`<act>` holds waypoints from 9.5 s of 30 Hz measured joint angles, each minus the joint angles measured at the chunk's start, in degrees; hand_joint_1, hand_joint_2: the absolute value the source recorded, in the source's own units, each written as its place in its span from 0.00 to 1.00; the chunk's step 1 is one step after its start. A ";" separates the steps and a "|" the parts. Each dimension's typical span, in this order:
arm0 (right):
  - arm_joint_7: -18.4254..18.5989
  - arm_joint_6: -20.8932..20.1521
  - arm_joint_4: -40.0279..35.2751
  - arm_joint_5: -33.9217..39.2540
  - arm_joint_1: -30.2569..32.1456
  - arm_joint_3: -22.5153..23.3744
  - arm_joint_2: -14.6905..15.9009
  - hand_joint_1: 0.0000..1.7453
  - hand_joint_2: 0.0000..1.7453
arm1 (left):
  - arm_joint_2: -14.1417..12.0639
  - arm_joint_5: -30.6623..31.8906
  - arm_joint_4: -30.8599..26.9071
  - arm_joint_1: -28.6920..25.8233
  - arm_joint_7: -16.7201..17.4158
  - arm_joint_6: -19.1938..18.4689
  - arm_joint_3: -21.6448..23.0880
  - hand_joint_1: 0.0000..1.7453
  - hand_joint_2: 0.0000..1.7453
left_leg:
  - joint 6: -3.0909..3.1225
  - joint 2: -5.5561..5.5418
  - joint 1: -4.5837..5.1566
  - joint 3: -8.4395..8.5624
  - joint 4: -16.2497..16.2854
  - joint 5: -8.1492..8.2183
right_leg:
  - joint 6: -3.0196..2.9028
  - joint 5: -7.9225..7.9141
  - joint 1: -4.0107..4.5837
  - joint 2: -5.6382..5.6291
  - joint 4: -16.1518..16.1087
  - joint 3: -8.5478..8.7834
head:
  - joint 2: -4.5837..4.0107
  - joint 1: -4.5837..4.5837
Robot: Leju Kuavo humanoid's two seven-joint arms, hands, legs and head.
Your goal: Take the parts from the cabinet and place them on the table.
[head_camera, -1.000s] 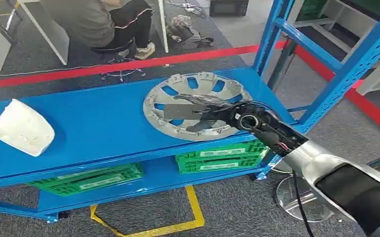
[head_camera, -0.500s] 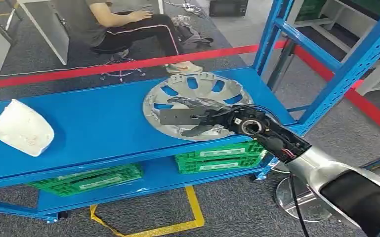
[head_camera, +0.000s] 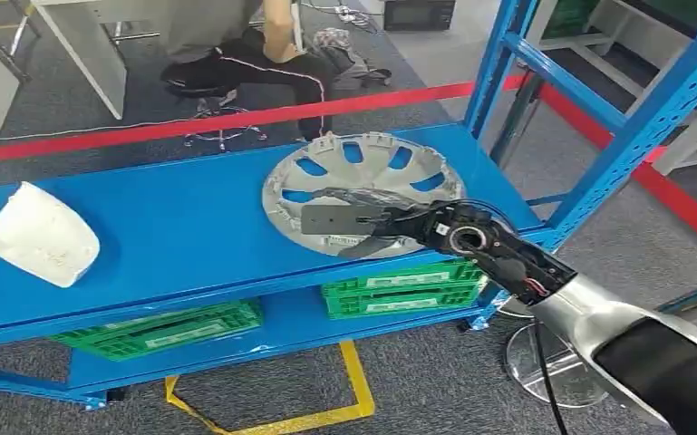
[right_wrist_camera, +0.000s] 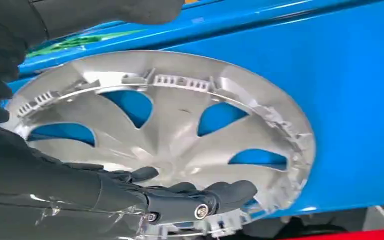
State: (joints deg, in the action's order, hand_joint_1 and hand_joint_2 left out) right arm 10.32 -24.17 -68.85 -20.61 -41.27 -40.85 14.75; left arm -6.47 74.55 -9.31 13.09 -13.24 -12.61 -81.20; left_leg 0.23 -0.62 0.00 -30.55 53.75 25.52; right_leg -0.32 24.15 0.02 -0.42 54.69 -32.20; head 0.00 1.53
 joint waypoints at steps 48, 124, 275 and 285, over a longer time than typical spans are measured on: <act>-6.34 2.78 14.64 -3.32 -0.61 0.15 2.54 0.00 1.00 | -0.35 -0.39 0.02 -0.94 -0.29 0.17 -0.66 0.00 0.00 | 0.00 -0.04 0.00 -0.06 0.00 0.00 | 0.00 0.00 -0.01 0.04 0.00 0.01 | 0.00 0.00; -13.62 5.09 29.57 -12.74 -3.40 -7.69 -10.47 1.00 1.00 | 0.26 2.58 0.02 1.07 0.41 0.07 -1.60 0.00 0.00 | -0.03 0.10 -0.01 0.28 -0.02 0.02 | -0.01 0.00 0.07 -0.11 -0.01 0.27 | 0.00 -0.04; -6.69 -7.43 6.75 62.29 -13.27 9.11 -15.78 1.00 1.00 | 2.49 -1.01 0.00 1.82 -3.32 -0.68 -5.62 0.00 1.00 | -0.03 0.06 0.00 -0.13 -0.01 0.02 | -0.01 0.00 0.04 -0.08 -0.01 -0.10 | 0.00 -0.02; -7.19 -6.71 6.75 59.56 -12.05 8.61 -17.29 1.00 1.00 | 2.49 -1.22 0.00 1.91 -3.34 -0.77 -5.92 0.00 1.00 | -0.03 0.05 0.00 -0.13 -0.01 0.02 | -0.01 0.00 0.03 -0.07 0.00 -0.09 | 0.00 0.00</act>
State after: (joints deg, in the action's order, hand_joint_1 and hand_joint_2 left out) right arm 3.13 -30.88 -62.10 38.95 -53.33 -32.24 -2.54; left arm -3.98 73.33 -9.31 15.00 -16.59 -13.38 -87.12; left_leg 0.20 -0.57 0.00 -30.69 53.74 25.54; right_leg -0.33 24.15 0.05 -0.49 54.69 -32.29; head 0.00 1.53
